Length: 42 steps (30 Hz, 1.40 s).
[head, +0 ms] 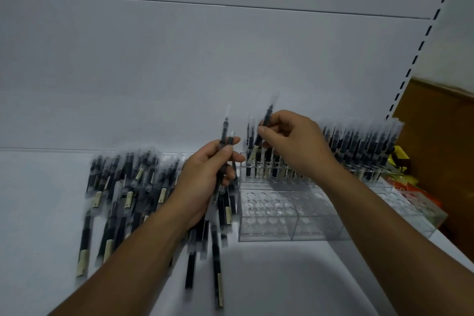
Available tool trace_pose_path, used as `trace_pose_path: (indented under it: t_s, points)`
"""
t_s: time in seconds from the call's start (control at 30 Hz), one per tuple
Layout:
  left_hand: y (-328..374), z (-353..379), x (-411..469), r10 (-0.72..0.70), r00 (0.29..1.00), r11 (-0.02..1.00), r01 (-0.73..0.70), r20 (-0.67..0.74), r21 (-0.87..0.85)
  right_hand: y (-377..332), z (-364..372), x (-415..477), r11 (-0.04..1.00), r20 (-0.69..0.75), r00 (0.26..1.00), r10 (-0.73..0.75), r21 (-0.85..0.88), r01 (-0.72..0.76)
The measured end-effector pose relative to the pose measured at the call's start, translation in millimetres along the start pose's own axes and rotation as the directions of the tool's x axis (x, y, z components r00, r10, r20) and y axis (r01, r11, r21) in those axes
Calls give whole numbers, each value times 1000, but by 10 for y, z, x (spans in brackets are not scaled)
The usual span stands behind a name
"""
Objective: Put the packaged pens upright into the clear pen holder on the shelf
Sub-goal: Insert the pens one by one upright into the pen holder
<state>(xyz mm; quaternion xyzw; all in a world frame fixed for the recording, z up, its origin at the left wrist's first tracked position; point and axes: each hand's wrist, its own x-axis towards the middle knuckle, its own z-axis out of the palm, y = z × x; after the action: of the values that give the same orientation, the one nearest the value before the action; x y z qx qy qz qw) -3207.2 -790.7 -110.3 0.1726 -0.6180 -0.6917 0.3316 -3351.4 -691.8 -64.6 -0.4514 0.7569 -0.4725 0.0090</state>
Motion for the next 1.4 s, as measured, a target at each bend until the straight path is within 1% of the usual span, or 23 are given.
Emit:
trace_pose_path:
  t_s: [0.13, 0.23, 0.3, 0.47, 0.53, 0.6, 0.63, 0.67, 0.73, 0.8, 0.83, 0.9, 0.97, 1.03, 1.13, 1.2, 1.3, 1.37, 1.4]
  points:
    - [4, 2, -7, 1, 1000, 1000, -1, -2, -17, -18, 41, 8, 981, 57, 997, -52, -185, 61]
    - [13, 7, -17, -6, 1000, 999, 6, 6, -46, -21, 78, 0, 920, 164, 986, -24, -383, 86]
    - [30, 8, -19, -6, 1000, 998, 6, -1, -69, -14, 126, -15, 887, 210, 978, -2, -450, 99]
    - [81, -7, -18, 32, 994, 988, -47, -103, -147, -17, 94, -60, 912, 225, 974, 16, -403, 78]
    - [95, -16, -13, 52, 987, 982, -79, -153, -173, -22, 35, -105, 927, 200, 980, 14, -370, 62]
    - [107, -37, -1, 70, 977, 968, -116, -203, -224, -36, -8, -160, 954, 148, 989, -19, -293, 62]
    - [112, -47, 6, 78, 971, 958, -136, -226, -252, -50, -23, -191, 973, 139, 990, -35, -223, 65]
    - [115, -55, 9, 85, 966, 948, -154, -244, -278, -69, -31, -220, 987, 157, 987, -41, -145, 64]
    - [116, -60, 12, 97, 961, 930, -181, -260, -319, -114, -38, -279, 999, 270, 962, -37, -29, 46]
    - [109, -46, 3, 105, 960, 910, -198, -259, -364, -151, -14, -320, 999, 404, 914, -46, -2, 51]
    - [105, -35, -4, 106, 961, 899, -202, -255, -388, -166, 6, -336, 998, 448, 893, -52, -2, 60]
    - [95, -14, -19, 102, 964, 886, -200, -247, -417, -172, 47, -351, 996, 466, 881, -80, -8, 94]
    - [90, 1, -32, 93, 968, 879, -190, -233, -437, -182, 48, -358, 996, 418, 904, -91, 23, 90]
    - [83, 6, -35, 82, 971, 881, -176, -223, -439, -183, -5, -350, 990, 331, 942, -53, 142, 6]
    - [69, 12, -43, 72, 977, 930, -139, -202, -339, -164, -154, -309, 939, 201, 979, 29, 330, -95]
    - [46, 20, -51, 71, 981, 963, -115, -183, -242, -152, -253, -281, 904, 126, 990, 59, 413, -107]
    - [21, 20, -65, 60, 982, 981, -92, -182, -172, -159, -378, -230, 858, -2, 993, 115, 504, -98]
    - [20, 14, -72, 64, 980, 988, -89, -189, -125, -168, -456, -186, 850, -81, 988, 134, 522, -72]
    - [20, 12, -76, 69, 980, 990, -90, -186, -108, -173, -485, -165, 861, -102, 986, 131, 505, -62]
